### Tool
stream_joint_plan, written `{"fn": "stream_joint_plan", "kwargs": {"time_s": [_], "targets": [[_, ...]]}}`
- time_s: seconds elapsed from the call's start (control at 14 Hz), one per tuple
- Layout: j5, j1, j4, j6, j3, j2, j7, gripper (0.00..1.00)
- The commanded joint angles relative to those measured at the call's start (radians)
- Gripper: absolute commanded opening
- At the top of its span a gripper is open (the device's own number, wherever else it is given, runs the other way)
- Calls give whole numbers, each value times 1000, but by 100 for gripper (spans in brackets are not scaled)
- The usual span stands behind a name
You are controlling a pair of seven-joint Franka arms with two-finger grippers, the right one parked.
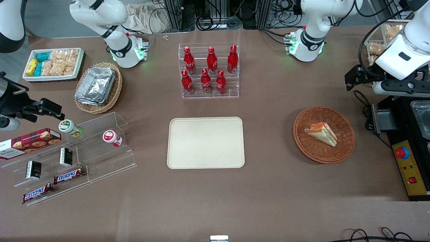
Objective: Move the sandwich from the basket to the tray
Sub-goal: 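Move the left gripper over the sandwich in the wicker basket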
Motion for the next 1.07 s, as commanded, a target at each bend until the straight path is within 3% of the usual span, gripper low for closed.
{"fn": "stream_joint_plan", "kwargs": {"time_s": [0.0, 0.36, 0.71, 1.0], "targets": [[-30, -16, 22, -9, 19, 13, 9, 100], [-32, -11, 18, -28, 22, 42, -2, 100], [-30, 1, -1, -65, 54, 201, -91, 100], [-30, 73, -96, 44, 56, 258, -181, 100]]}}
